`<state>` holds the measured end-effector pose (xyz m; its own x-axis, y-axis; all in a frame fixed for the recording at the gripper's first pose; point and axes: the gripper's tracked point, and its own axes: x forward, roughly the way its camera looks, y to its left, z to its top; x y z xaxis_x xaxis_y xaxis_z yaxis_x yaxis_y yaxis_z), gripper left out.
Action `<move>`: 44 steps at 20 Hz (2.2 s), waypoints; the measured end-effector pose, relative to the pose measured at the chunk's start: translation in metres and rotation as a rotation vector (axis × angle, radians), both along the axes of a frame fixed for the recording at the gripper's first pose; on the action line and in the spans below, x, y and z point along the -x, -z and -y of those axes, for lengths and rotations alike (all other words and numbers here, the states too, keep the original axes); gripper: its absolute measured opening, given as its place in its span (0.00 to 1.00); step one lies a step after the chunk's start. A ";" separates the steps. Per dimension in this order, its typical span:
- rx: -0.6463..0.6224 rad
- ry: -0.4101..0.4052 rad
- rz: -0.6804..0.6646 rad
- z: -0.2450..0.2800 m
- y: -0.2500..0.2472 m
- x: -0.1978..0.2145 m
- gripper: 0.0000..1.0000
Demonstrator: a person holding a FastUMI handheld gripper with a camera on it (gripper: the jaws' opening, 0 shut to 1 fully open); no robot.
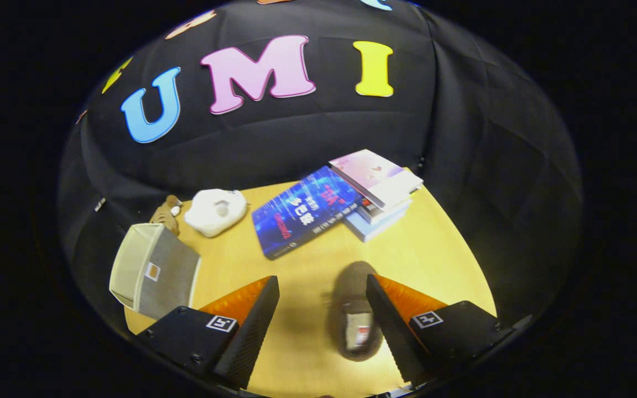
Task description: Open the storage box then place both shoes into the box .Put the left shoe in first, then the right shoe, with the right side of both shoes facing outward in a uniform manner.
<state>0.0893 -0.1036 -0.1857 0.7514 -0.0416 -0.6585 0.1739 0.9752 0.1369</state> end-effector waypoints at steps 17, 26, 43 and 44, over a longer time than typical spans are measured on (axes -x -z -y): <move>-0.024 -0.120 -0.258 0.056 0.163 -0.003 0.99; -0.146 -0.004 -0.301 0.055 0.180 -0.001 0.24; -0.322 -0.068 -0.108 -0.037 0.036 -0.031 0.05; -0.340 -0.086 -0.092 -0.055 0.022 -0.035 0.05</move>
<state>0.1246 -0.0482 -0.2074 0.6797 0.2524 -0.6887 0.1194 0.8883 0.4434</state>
